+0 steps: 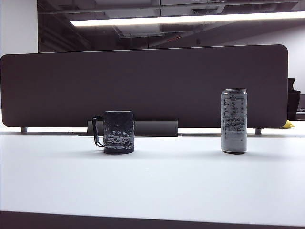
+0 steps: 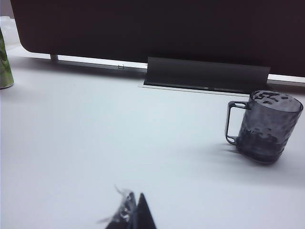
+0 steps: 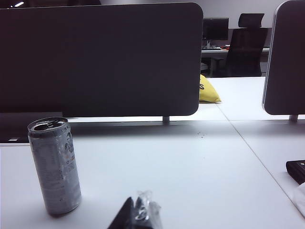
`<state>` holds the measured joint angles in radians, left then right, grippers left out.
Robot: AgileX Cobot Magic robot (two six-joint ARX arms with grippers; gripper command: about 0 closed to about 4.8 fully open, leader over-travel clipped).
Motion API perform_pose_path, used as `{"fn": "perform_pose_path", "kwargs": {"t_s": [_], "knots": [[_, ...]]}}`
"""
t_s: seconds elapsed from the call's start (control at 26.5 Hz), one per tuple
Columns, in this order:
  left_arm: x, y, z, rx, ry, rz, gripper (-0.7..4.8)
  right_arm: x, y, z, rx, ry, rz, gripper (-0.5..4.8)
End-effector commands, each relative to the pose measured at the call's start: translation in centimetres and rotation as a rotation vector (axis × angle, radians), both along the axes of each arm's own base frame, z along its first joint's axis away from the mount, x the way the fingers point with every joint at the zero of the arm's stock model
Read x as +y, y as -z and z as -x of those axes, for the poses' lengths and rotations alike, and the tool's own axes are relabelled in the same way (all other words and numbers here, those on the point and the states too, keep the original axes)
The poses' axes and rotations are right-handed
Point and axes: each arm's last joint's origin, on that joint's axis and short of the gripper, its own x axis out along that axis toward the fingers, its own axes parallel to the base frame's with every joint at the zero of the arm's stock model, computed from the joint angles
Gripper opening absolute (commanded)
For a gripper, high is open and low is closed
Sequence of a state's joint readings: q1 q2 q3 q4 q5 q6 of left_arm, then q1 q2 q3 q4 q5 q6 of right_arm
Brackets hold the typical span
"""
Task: Pick up the metal can, pour some water into the cup, then place the can back on the table.
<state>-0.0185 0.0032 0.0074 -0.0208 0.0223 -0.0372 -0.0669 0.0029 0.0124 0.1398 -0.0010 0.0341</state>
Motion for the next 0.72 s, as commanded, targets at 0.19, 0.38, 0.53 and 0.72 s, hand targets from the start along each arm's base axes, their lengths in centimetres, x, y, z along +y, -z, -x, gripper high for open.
{"fn": "perform_pose_path", "kwargs": {"t_s": [0.19,0.38,0.53,0.72], "knots": [[0.0,-0.1,0.0,-0.007,0.0,-0.003,-0.05,0.0,-0.2,0.0,-0.017,-0.003,-0.002,-0.05],[0.0,-0.1,0.0,-0.007,0.002,-0.003,-0.05,0.0,-0.2,0.0,-0.017,-0.003,-0.002,-0.05],[-0.8,-0.1,0.1,-0.007,0.045,-0.003,-0.05,0.0,-0.2,0.0,-0.017,-0.003,-0.002,-0.05],[-3.6,-0.1,0.8,-0.008,0.266,-0.003,-0.05,0.0,-0.2,0.0,-0.019,-0.008,-0.025,-0.05]]}}
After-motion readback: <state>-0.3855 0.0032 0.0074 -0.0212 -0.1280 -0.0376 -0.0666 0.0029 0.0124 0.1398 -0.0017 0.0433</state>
